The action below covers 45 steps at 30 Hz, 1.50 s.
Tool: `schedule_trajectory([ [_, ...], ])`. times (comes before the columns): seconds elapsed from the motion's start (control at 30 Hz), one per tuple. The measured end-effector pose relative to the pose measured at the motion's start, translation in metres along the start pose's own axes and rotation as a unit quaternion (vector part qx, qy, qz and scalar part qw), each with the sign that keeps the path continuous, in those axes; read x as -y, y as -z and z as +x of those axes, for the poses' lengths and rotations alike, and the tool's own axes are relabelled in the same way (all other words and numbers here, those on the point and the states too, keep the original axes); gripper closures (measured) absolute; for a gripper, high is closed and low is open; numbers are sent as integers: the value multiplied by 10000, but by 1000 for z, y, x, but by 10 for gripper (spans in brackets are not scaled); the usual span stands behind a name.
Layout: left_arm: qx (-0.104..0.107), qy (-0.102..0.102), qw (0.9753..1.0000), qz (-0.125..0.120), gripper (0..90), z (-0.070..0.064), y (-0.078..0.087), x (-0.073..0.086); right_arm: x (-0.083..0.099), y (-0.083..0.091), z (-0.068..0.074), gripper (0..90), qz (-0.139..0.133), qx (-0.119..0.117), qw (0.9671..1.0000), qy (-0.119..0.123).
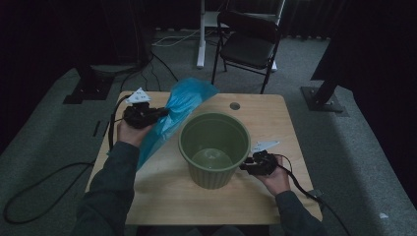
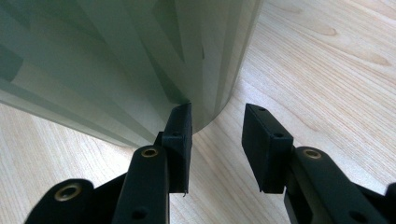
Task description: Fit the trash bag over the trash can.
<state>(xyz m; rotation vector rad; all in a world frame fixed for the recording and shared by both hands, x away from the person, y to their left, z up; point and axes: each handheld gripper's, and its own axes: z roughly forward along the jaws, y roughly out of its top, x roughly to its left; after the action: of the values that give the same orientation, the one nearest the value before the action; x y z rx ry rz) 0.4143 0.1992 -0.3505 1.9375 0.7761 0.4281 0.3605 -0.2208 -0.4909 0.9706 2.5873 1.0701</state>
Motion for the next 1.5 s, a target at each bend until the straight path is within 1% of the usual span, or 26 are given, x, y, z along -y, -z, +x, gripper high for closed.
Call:
schedule_trajectory([
  [0.07, 22, 1, 10000, -18, 892, -1, 0, -2, 0, 0, 0, 625, 3, -4, 10000, 3],
  [0.1, 34, -23, 10000, -48, 892, -2, 1, -7, 0, 0, 0, 625, 8, -11, 10000, 3],
  [0.13, 34, -23, 10000, -48, 892, -2, 1, -7, 0, 0, 0, 625, 8, -11, 10000, 3],
  [0.2, 62, -59, 9999, -95, 892, -5, 1, -14, 0, 0, 1, 625, 12, -29, 10000, 6],
  [0.23, 94, -70, 9999, -91, 892, -6, 1, -16, 0, 0, 1, 625, 9, -33, 10000, 9],
  [0.33, 101, -105, 9998, -100, 892, -8, 0, -20, 0, 0, 1, 625, 8, -45, 10000, 5],
  [0.37, 127, -137, 9998, -105, 892, -10, -1, -24, 0, -1, 1, 625, 8, -50, 10000, 2],
  [0.6, 236, -171, 9994, -189, 892, -17, -5, -34, 0, -2, 1, 625, -3, -87, 10000, -14],
  [0.7, 308, -226, 9990, -217, 892, -23, -8, -40, -1, -2, 1, 625, 5, -89, 10000, -1],
  [0.73, 308, -226, 9990, -217, 892, -23, -8, -40, -1, -2, 1, 625, 5, -89, 10000, -1],
  [0.77, 337, -265, 9988, -229, 891, -27, -10, -43, -2, -3, 2, 625, 10, -78, 10000, 17],
  [1.07, 467, -361, 9979, -263, 891, -37, -18, -53, -5, -6, 4, 624, 6, -93, 9999, 67],
  [1.3, 566, -481, 9969, -267, 892, -49, -26, -63, -7, -7, 5, 625, 0, -86, 9999, 98],
  [1.5, 631, -492, 9965, -248, 891, -54, -32, -64, -8, -8, 5, 624, 1, -100, 9999, 98],
])
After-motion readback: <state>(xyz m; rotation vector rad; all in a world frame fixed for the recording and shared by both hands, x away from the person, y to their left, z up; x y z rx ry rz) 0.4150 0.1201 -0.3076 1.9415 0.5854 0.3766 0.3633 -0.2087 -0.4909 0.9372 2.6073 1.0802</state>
